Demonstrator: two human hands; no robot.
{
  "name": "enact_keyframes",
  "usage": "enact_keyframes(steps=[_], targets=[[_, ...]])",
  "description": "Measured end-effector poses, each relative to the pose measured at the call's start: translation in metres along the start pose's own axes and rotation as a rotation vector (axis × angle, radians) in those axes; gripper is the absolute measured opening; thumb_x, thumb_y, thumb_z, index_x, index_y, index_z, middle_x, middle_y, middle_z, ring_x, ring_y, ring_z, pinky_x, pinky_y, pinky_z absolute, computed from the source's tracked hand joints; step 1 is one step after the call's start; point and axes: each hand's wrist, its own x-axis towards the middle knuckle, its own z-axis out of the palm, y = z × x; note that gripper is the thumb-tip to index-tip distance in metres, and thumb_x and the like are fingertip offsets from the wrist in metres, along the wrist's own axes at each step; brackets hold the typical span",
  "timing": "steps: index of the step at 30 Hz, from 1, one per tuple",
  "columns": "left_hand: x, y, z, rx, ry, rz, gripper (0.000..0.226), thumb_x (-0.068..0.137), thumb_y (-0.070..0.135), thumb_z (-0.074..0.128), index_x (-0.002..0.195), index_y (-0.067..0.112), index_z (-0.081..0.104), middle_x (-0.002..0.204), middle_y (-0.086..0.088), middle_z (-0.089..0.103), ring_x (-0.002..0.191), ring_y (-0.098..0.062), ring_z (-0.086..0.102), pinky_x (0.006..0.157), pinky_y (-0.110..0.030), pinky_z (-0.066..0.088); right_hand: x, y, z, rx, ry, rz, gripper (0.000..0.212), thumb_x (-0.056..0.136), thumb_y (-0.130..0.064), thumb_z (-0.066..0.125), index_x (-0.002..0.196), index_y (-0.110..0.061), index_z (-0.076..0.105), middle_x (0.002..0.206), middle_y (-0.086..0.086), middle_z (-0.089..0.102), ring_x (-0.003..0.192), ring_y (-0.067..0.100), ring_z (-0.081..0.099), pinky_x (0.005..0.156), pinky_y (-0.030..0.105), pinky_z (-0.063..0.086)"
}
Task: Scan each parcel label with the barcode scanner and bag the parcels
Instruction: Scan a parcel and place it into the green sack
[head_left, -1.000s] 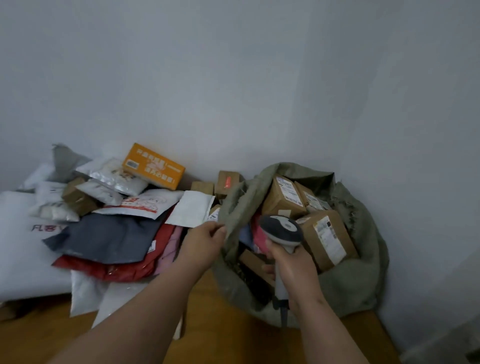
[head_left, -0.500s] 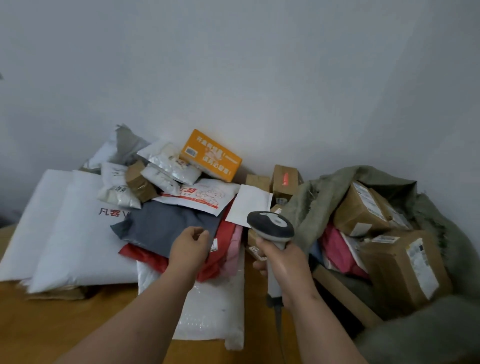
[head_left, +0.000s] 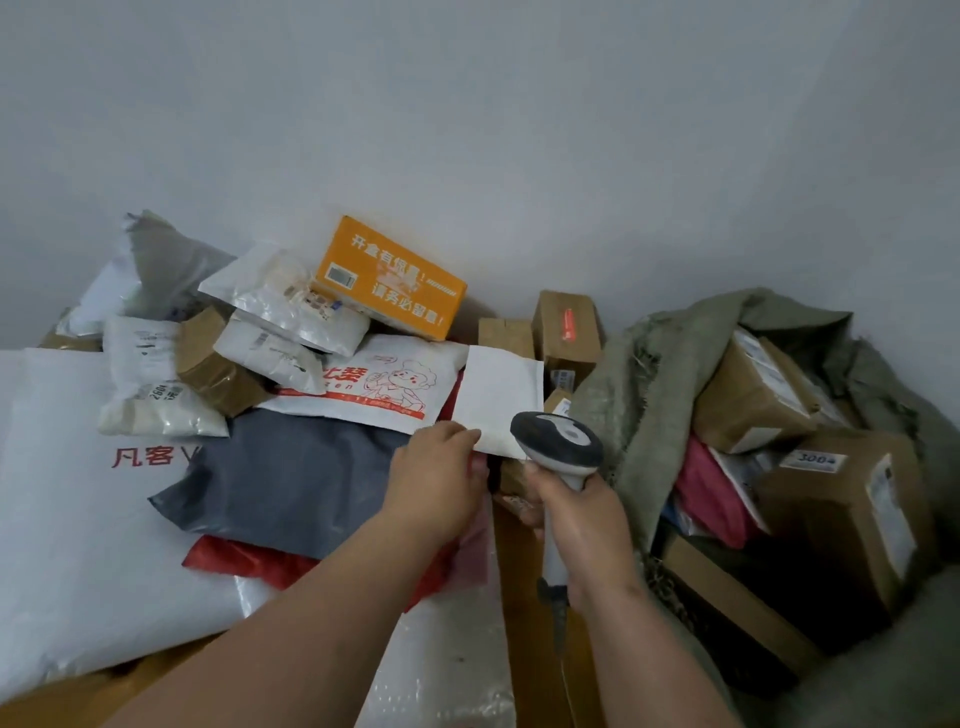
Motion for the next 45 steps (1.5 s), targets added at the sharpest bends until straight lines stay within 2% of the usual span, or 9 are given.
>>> enact_keyframes(steps=[5,14,20,24,26,28,33,40,45], targets=[[0.028,0.010,0.024,0.157,-0.064,0.052,0.055,0.094,0.035,0.057,0.147,0.030,0.042,0.152,0.003,0.043,0.141,-0.023,0.032,0.113,-0.044,0.027,0.028,-0.012,-0.009,0.052,0.033,0.008,0.016,0.089,-0.030,0.073,0.102,-0.021,0.067,0.085,-0.003,0.072,0.061,0.003,0.067,0.045,0.014,0.047],[0.061,0.011,0.049,0.320,-0.226,0.063,0.078,0.096,0.024,0.051,0.158,0.034,0.005,0.168,0.001,0.002,0.154,-0.021,-0.004,0.121,-0.044,-0.005,0.062,-0.022,-0.021,0.073,-0.014,-0.005,0.010,0.088,-0.031,0.074,0.091,-0.028,0.064,0.066,-0.017,0.071,0.055,-0.002,0.066,0.043,0.010,0.044],[0.068,0.012,0.051,0.264,-0.086,0.053,0.056,0.100,0.026,0.046,0.152,0.039,0.030,0.161,0.006,0.031,0.150,-0.019,0.023,0.119,-0.045,0.014,0.068,-0.020,-0.022,0.025,-0.024,-0.017,0.014,0.087,-0.035,0.074,0.094,-0.028,0.065,0.068,-0.021,0.071,0.059,-0.002,0.067,0.058,0.024,0.054],[0.069,0.021,0.027,-0.132,0.201,-0.128,0.039,0.101,0.018,0.044,0.135,0.032,0.057,0.125,-0.003,0.067,0.111,-0.027,0.062,0.089,-0.041,0.050,0.067,-0.022,-0.025,0.082,0.015,-0.007,0.017,0.088,-0.034,0.075,0.101,-0.025,0.068,0.073,-0.011,0.074,0.063,0.003,0.069,0.067,0.029,0.058],[0.067,0.026,0.013,-0.434,0.317,-0.277,0.025,0.102,0.018,0.043,0.107,0.027,0.067,0.100,-0.007,0.070,0.084,-0.022,0.062,0.067,-0.034,0.046,0.065,-0.025,-0.026,0.126,0.021,0.001,0.020,0.088,-0.032,0.075,0.105,-0.022,0.070,0.081,-0.006,0.074,0.064,0.003,0.069,0.058,0.023,0.054],[0.061,0.030,0.000,-0.871,0.379,-0.441,0.024,0.101,0.014,0.047,0.090,0.025,0.065,0.093,-0.005,0.071,0.084,-0.022,0.065,0.067,-0.034,0.051,0.062,-0.028,-0.027,0.153,0.013,0.011,0.020,0.088,-0.030,0.075,0.104,-0.018,0.071,0.079,-0.006,0.074,0.061,0.002,0.068,0.053,0.017,0.051],[0.035,0.037,-0.020,-1.893,0.278,-0.667,0.029,0.102,0.000,0.043,0.114,0.017,0.064,0.104,-0.009,0.076,0.087,-0.026,0.075,0.061,-0.040,0.061,0.047,-0.034,-0.026,0.148,-0.032,0.010,0.018,0.086,-0.032,0.076,0.094,-0.016,0.073,0.075,-0.005,0.073,0.064,0.005,0.069,0.068,0.030,0.056],[-0.001,0.032,-0.025,-2.038,0.207,-0.788,0.033,0.102,0.004,0.045,0.127,0.020,0.062,0.116,-0.014,0.072,0.088,-0.029,0.074,0.065,-0.045,0.062,0.012,-0.041,-0.025,0.166,-0.092,0.023,0.024,0.081,-0.037,0.080,0.096,-0.019,0.072,0.087,0.005,0.073,0.092,0.030,0.069,0.092,0.055,0.056],[-0.019,0.032,-0.028,-2.055,0.190,-0.814,0.029,0.100,0.003,0.048,0.115,0.018,0.067,0.098,-0.012,0.077,0.076,-0.029,0.076,0.054,-0.041,0.059,-0.010,-0.047,-0.028,0.218,-0.132,0.047,0.027,0.079,-0.032,0.082,0.097,-0.014,0.072,0.079,0.006,0.071,0.080,0.027,0.069,0.076,0.044,0.059]])
